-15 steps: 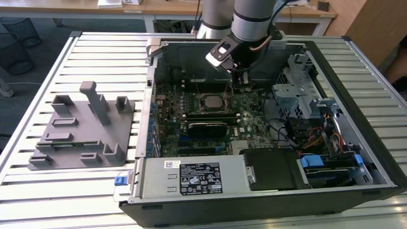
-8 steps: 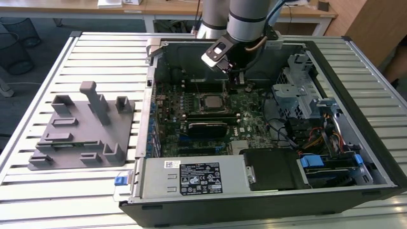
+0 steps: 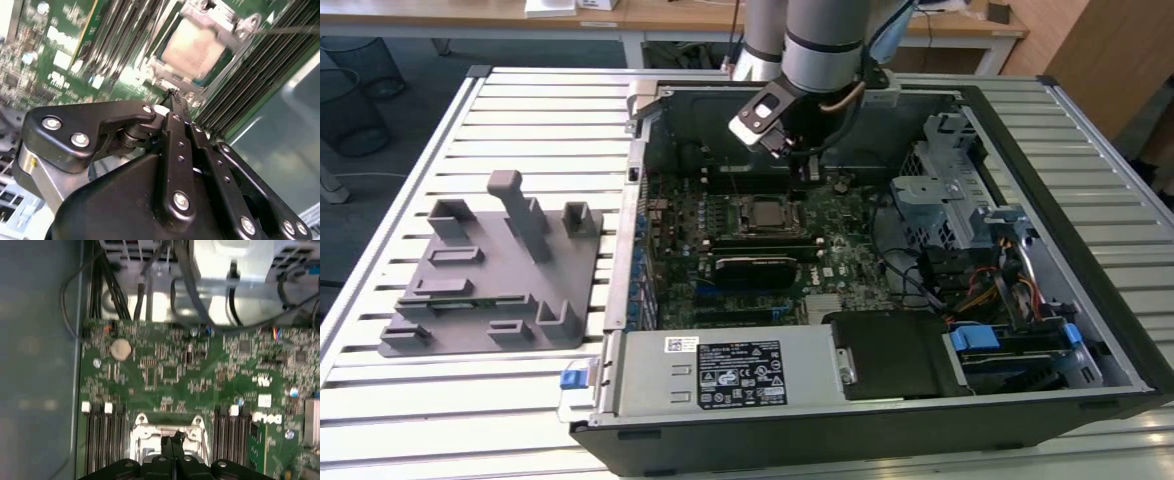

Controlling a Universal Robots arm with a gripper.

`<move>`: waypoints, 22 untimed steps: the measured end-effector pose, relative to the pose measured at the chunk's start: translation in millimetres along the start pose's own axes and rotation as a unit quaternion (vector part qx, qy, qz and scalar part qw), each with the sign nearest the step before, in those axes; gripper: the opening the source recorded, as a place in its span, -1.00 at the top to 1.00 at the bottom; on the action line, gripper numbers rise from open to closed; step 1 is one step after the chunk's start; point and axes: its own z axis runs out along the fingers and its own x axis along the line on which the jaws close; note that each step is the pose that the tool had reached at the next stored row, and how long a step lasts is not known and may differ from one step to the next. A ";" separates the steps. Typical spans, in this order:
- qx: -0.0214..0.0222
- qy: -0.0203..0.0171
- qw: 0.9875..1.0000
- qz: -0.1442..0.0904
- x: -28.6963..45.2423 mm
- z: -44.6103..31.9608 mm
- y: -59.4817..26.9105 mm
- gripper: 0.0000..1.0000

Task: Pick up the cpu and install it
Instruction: 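Close the cpu cover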

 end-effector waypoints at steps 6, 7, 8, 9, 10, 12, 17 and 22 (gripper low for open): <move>0.000 0.000 1.000 0.000 0.6 7.7 -23.7 0.79; 0.000 0.000 1.000 0.000 0.7 8.4 -28.0 0.79; 0.000 0.000 1.000 0.000 0.8 9.0 -32.1 0.79; 0.000 0.000 1.000 0.000 0.9 9.3 -36.4 0.79; 0.000 0.000 1.000 0.000 1.0 9.6 -40.6 0.79; 0.000 0.000 1.000 0.000 1.2 10.3 -47.2 0.79; 0.000 0.000 1.000 -0.001 1.4 15.2 -53.0 0.79; 0.000 0.000 1.000 0.000 1.6 21.5 -59.8 0.79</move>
